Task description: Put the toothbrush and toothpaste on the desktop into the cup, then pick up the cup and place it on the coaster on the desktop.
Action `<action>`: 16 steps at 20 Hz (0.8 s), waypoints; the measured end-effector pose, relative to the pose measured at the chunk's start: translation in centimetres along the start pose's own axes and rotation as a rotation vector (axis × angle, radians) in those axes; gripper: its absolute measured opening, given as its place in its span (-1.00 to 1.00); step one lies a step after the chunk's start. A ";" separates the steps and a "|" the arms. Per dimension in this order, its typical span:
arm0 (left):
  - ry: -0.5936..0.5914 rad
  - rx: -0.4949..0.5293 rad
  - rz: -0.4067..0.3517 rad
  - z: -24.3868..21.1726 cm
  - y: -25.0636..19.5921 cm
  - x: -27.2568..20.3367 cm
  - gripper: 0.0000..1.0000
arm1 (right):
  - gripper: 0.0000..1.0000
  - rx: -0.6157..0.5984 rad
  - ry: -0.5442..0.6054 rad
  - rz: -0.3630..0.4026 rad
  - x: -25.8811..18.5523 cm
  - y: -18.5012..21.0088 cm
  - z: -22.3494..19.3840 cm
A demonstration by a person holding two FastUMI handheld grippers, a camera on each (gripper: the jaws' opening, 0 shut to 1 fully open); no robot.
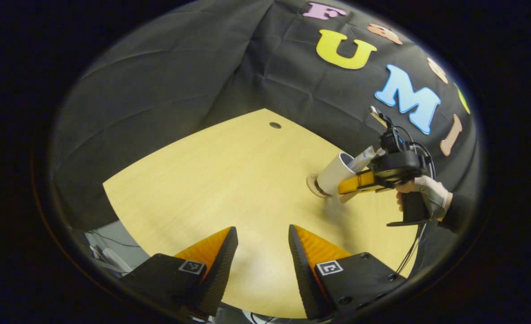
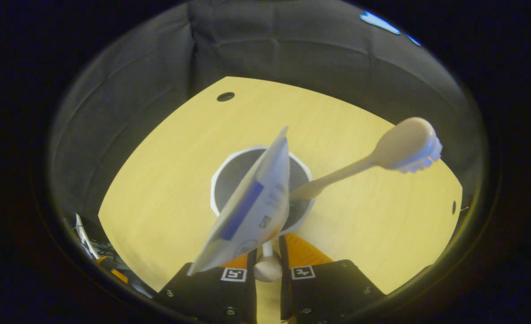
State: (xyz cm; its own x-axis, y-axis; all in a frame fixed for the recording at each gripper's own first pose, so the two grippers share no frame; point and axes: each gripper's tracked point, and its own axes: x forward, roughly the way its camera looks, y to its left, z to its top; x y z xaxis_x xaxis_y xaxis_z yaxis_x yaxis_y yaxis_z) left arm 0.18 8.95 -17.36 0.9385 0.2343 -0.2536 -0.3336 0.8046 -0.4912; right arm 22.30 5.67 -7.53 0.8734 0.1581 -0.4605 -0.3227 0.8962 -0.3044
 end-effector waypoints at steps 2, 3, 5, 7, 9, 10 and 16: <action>-0.011 -0.016 0.019 0.2 0.9 -0.5 0.50 | -0.60 0.004 0.013 0.008 0.7 0.8 0.3; -0.015 -0.026 0.028 0.3 1.2 -0.6 0.50 | -0.60 0.002 0.019 0.008 0.9 0.8 0.0; -0.018 -0.039 0.043 0.4 1.8 -0.9 0.50 | -0.59 -0.010 0.014 -0.013 1.4 0.8 0.0; -0.023 -0.047 0.054 0.4 2.3 -1.2 0.50 | -0.58 -0.021 0.020 -0.026 1.1 1.3 -0.1; -0.030 -0.052 0.062 0.6 2.8 -1.4 0.50 | -0.58 -0.032 0.023 -0.035 1.2 1.5 -0.1; -0.032 -0.051 0.065 0.5 2.7 -1.7 0.50 | -0.57 -0.037 0.021 -0.038 1.1 1.5 -0.1; -0.039 -0.021 0.054 1.3 1.8 -2.2 0.50 | -0.29 -0.068 -0.024 -0.061 -0.8 0.8 0.3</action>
State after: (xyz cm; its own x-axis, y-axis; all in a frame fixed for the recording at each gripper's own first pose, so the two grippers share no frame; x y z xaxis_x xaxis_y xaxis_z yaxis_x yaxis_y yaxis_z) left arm -2.40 10.53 -16.61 0.9217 0.2987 -0.2475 -0.3853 0.7789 -0.4949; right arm 21.43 6.41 -7.12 0.9005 0.1147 -0.4195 -0.2918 0.8746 -0.3873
